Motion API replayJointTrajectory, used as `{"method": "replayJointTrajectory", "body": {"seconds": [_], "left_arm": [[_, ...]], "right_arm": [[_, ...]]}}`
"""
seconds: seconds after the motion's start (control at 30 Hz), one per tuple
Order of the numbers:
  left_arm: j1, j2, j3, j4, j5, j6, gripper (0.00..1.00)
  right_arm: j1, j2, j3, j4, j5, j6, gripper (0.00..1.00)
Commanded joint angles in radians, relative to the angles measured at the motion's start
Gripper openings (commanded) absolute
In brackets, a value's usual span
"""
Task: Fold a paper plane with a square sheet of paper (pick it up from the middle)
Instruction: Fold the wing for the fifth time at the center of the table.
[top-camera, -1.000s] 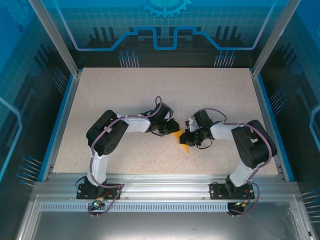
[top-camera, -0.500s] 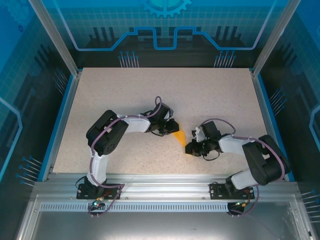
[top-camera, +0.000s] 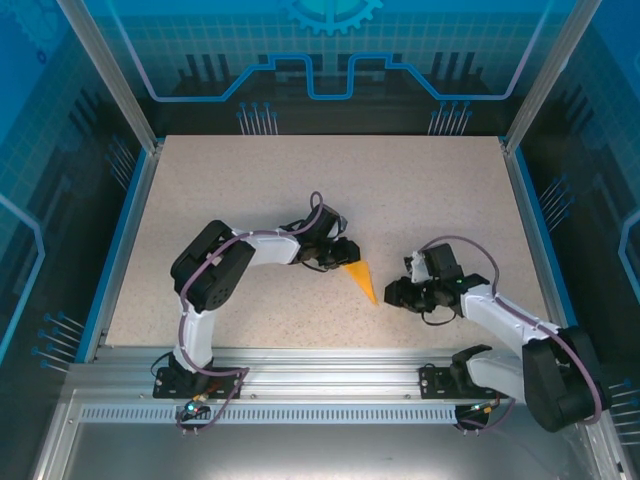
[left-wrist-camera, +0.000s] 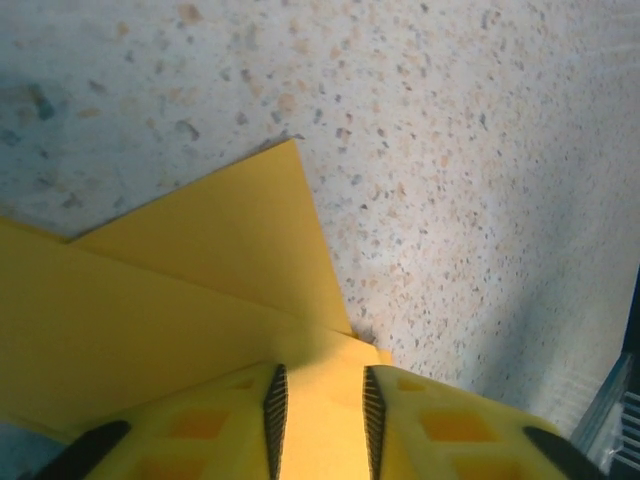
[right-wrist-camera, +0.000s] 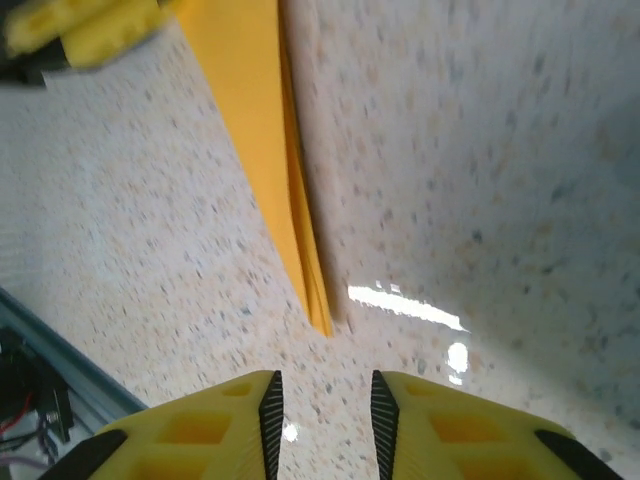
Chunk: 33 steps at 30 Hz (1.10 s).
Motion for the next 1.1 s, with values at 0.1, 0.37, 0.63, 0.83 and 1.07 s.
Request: {"method": "replayJointTrajectory", "body": {"seconds": [0.1, 0.37, 0.63, 0.83, 1.07], "left_arm": [[-0.021, -0.169, -0.001, -0.118, -0.034, 0.023, 0.51], [-0.103, -0.242, 0.021, -0.360, -0.275, -0.058, 0.69], [-0.168, -0.126, 0.165, -0.479, -0.336, -0.107, 0.80], [-0.202, -0.026, 0.319, -0.647, -0.414, -0.124, 0.86], [-0.214, 0.042, 0.405, -0.770, -0.469, -0.153, 0.85]], "right_arm": [[-0.020, 0.050, 0.048, -0.036, 0.033, -0.046, 0.35], [-0.024, 0.081, 0.050, 0.019, 0.040, -0.054, 0.41], [-0.036, 0.105, 0.074, 0.029, 0.026, -0.083, 0.44], [-0.054, 0.081, 0.050, 0.034, 0.022, -0.082, 0.45], [-0.065, 0.065, 0.038, 0.027, 0.013, -0.085, 0.46]]}}
